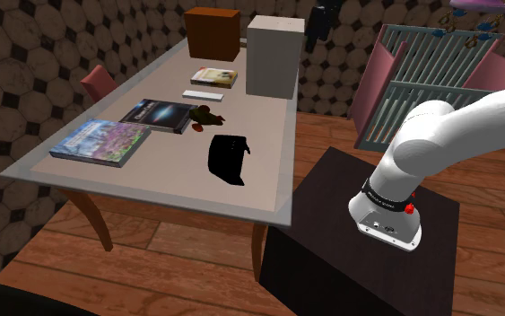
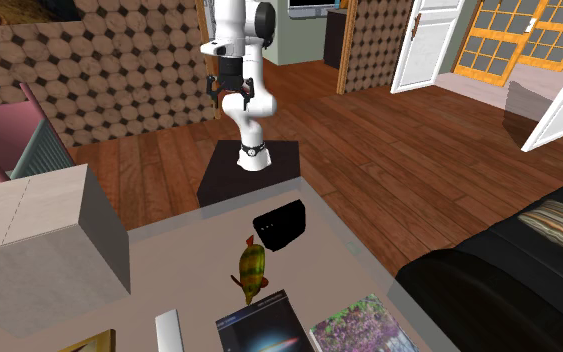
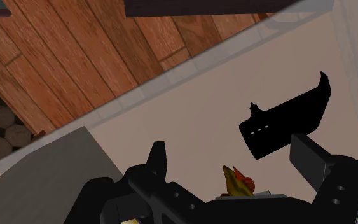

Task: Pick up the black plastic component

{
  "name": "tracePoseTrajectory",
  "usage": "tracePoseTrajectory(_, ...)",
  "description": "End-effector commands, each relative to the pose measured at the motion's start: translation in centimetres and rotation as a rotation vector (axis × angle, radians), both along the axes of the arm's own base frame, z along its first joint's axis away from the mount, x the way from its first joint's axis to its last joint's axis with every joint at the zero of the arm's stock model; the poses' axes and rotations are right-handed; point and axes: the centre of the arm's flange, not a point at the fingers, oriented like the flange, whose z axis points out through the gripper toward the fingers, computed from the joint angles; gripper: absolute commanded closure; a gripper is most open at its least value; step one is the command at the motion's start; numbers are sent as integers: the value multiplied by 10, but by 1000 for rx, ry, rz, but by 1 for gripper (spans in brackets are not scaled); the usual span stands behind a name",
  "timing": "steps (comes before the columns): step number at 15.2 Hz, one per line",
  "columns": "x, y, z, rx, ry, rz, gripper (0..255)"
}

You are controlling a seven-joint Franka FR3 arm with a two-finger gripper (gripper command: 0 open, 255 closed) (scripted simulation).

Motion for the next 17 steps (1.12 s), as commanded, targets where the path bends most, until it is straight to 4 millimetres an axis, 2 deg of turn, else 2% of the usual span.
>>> tracePoseTrajectory(1,0,0,0,0,0,0,0)
tracePoseTrajectory(17,35,127,-166,30,43,-286,0)
